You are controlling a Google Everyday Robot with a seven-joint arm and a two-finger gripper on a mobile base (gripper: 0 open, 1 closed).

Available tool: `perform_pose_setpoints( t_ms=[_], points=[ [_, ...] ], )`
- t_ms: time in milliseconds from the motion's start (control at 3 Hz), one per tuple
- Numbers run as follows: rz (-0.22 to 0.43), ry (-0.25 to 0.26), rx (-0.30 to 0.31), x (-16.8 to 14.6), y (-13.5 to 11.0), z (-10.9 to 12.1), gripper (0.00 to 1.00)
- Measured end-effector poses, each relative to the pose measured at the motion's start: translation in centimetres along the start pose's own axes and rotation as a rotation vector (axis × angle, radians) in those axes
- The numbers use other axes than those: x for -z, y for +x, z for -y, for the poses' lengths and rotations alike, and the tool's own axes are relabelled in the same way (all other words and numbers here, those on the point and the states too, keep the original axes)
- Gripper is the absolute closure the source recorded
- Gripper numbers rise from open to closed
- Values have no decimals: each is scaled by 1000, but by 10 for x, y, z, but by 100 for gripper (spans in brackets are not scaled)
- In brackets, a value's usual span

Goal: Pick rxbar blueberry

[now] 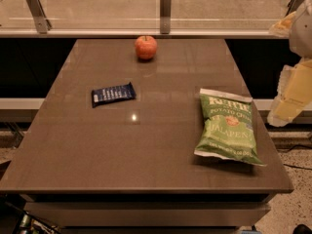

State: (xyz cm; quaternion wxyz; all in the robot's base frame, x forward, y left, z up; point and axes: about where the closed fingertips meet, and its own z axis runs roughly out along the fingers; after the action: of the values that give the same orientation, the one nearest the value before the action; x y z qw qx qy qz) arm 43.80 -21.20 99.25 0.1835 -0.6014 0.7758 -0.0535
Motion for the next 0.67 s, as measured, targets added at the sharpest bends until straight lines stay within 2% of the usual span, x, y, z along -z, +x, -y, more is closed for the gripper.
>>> perform_pose_setpoints(
  t_ms=[333,667],
  points=[
    [0,0,0,0,0,0,0],
    [2,33,-16,5,-7,4,0]
  ],
)
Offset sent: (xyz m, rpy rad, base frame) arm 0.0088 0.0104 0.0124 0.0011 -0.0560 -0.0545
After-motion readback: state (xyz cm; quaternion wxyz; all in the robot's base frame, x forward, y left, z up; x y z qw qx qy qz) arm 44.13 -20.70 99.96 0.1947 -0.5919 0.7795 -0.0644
